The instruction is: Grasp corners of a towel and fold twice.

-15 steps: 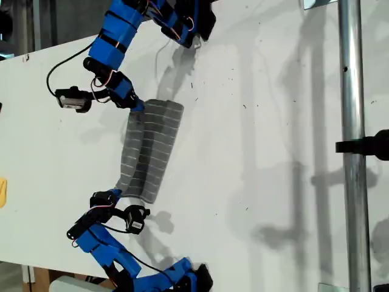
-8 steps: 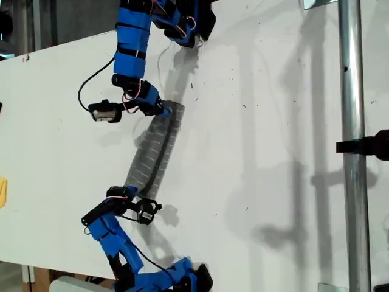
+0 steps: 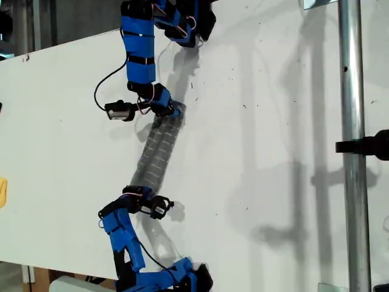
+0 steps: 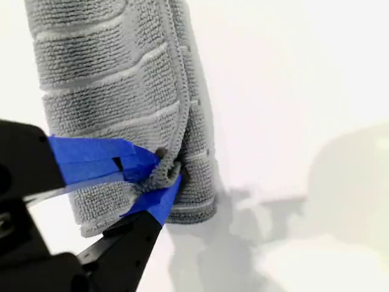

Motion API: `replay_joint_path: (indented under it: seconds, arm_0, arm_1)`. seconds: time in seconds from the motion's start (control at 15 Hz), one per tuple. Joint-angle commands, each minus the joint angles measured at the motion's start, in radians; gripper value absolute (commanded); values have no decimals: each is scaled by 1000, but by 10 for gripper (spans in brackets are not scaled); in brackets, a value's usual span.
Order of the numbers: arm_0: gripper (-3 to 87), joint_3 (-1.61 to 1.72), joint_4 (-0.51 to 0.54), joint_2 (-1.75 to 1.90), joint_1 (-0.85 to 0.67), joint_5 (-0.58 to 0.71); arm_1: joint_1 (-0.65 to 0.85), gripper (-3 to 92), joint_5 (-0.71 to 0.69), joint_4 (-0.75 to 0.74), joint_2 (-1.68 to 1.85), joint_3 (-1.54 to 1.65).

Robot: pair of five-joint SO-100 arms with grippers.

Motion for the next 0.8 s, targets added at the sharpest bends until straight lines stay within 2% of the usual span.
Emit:
replay_joint_path:
  seconds: [0.0, 0.2, 0.53, 0.73]
  arm_0:
    - [-25, -11, 21, 43, -20, -3]
    - [101, -14, 100, 117, -32, 40]
    - [109, -28, 319, 368, 28, 21]
    - [105, 109, 368, 657, 117, -25]
  arm_1:
    - [57, 205, 11, 14, 34, -3]
    - [130, 264, 3, 29, 101, 74]
    - [275, 273, -18, 60, 408, 272]
    - [330, 287, 14, 167, 680, 385]
